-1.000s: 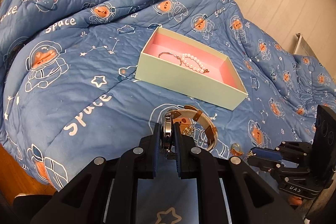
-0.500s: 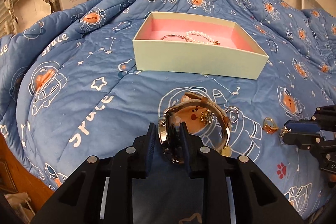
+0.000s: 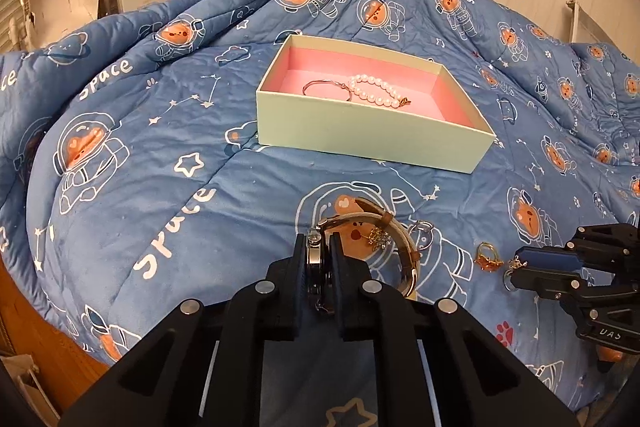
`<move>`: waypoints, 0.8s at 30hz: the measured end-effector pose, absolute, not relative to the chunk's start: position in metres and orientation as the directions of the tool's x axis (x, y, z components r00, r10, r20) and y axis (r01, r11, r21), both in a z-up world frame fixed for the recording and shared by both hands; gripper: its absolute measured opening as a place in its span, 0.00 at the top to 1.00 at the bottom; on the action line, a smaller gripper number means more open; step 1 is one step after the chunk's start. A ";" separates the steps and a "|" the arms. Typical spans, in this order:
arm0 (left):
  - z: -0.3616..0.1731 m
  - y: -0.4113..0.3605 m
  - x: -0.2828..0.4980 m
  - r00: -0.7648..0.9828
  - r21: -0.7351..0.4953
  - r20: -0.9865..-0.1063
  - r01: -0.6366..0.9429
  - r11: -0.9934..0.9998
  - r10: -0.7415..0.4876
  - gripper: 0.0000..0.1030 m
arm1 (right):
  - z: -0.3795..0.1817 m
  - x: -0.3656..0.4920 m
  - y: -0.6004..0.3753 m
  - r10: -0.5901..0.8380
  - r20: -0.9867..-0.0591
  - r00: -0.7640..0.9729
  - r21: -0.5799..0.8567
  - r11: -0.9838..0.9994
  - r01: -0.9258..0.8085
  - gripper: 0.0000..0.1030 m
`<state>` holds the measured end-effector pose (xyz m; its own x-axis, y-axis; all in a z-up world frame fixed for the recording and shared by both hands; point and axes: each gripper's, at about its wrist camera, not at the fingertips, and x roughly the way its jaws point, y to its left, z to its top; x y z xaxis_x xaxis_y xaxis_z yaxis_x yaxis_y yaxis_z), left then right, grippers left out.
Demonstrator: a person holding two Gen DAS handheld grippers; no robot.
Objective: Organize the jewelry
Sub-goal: 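Carry the watch into the pink box and open the left gripper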
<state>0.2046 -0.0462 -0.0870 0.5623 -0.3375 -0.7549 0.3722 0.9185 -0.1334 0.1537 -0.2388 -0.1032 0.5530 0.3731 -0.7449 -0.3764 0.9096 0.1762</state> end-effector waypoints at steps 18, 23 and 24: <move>-0.040 -0.053 0.210 0.632 -0.182 -0.658 0.394 0.901 -0.409 0.90 | -0.064 0.176 -0.228 0.400 -0.677 0.618 0.143 0.895 -0.423 0.84; -0.030 -0.065 0.234 0.652 -0.135 -0.654 0.397 0.908 -0.383 0.90 | -0.046 0.202 -0.228 0.394 -0.635 0.664 0.108 0.897 -0.428 0.84; -0.028 -0.066 0.241 0.655 -0.129 -0.655 0.395 0.910 -0.377 0.90 | -0.042 0.208 -0.229 0.388 -0.632 0.671 0.101 0.900 -0.424 0.84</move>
<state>0.2407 -0.0665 -0.0280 0.6547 -0.3772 -0.6550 0.3948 0.9096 -0.1291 0.2084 -0.2286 -0.0425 0.6710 0.3876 -0.6321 -0.4243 0.8998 0.1014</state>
